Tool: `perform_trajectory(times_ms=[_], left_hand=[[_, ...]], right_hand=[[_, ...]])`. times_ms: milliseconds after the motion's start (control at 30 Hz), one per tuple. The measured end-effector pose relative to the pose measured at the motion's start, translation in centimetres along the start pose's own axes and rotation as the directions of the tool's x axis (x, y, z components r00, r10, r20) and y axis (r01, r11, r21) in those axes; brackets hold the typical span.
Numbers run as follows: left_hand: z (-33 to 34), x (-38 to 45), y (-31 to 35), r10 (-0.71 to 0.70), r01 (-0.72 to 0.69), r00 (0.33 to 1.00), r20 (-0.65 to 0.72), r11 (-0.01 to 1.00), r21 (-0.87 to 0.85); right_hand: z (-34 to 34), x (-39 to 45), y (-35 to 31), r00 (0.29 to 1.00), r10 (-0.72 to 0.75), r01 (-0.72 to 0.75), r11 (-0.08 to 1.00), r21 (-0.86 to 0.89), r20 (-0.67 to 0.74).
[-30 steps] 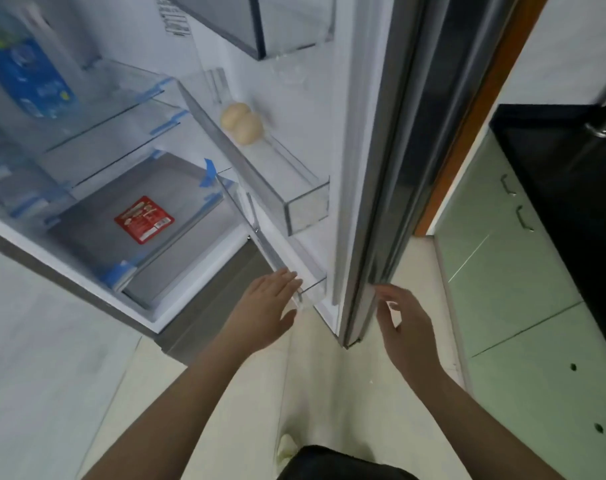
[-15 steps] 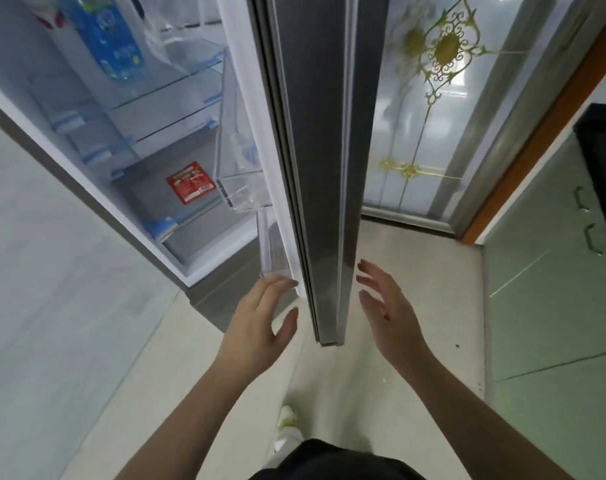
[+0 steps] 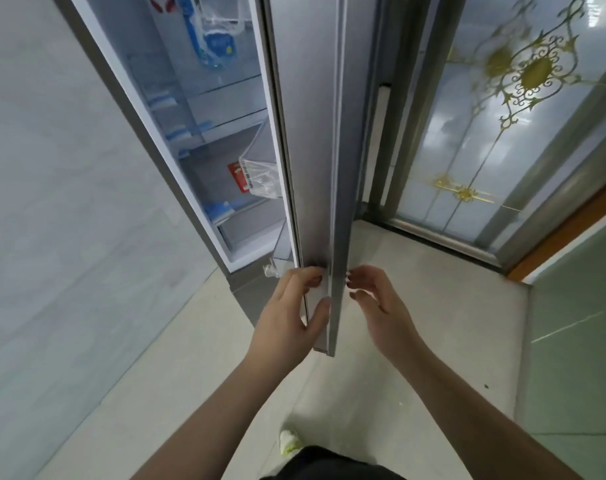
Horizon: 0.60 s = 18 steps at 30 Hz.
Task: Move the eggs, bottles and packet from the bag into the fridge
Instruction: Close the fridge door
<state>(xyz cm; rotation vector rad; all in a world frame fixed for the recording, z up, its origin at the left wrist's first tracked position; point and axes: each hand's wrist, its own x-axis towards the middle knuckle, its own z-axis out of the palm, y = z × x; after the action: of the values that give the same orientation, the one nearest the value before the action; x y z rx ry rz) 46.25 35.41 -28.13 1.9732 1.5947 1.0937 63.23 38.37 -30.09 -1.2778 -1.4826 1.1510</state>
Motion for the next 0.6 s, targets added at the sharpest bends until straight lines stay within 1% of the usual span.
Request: perform_trajectory(times_ms=[100, 233, 300, 367, 400, 433, 467, 533, 600], left_hand=[[-1.6, 0.6, -1.4, -0.033, 0.033, 0.997, -0.075, 0.999, -0.002], [-3.7, 1.5, -3.5, -0.110, 0.099, 0.982, -0.151, 0.992, -0.074], [-4.8, 2.2, -4.8, -0.169, 0.150, 0.967, -0.188, 0.982, -0.114], [-6.0, 3.1, -6.2, -0.205, 0.179, 0.951, -0.230, 0.976, -0.127], [-6.6, 3.5, -6.9, -0.208, 0.182, 0.944, -0.257, 0.976, -0.121], [-7.2, 3.9, -7.6, -0.211, 0.186, 0.936, -0.283, 0.976, -0.113], [-7.8, 4.4, -8.2, -0.220, 0.195, 0.927, -0.302, 0.974, -0.113], [-8.9, 5.3, -9.2, -0.264, 0.230, 0.909, -0.322, 0.963, -0.140], [-9.7, 6.2, -10.1, -0.312, 0.267, 0.892, -0.328, 0.948, -0.174]], right_hand=[[2.3, 1.4, -1.0, 0.999, 0.020, -0.020, 1.000, -0.014, 0.042], [5.4, 3.3, -2.5, 0.987, 0.005, 0.017, 0.991, -0.135, 0.161], [6.7, 4.6, -3.0, 0.976, -0.022, 0.076, 0.967, -0.244, 0.215], [7.6, 6.0, -3.8, 0.966, -0.081, 0.162, 0.930, -0.330, 0.244], [8.1, 6.7, -4.4, 0.961, -0.138, 0.220, 0.906, -0.361, 0.240], [8.5, 7.5, -5.0, 0.947, -0.228, 0.302, 0.869, -0.392, 0.225], [8.9, 8.2, -5.6, 0.915, -0.343, 0.402, 0.809, -0.429, 0.210], [10.0, 9.9, -6.7, 0.805, -0.555, 0.575, 0.641, -0.508, 0.210], [11.3, 11.8, -7.7, 0.694, -0.683, 0.666, 0.488, -0.565, 0.229]])
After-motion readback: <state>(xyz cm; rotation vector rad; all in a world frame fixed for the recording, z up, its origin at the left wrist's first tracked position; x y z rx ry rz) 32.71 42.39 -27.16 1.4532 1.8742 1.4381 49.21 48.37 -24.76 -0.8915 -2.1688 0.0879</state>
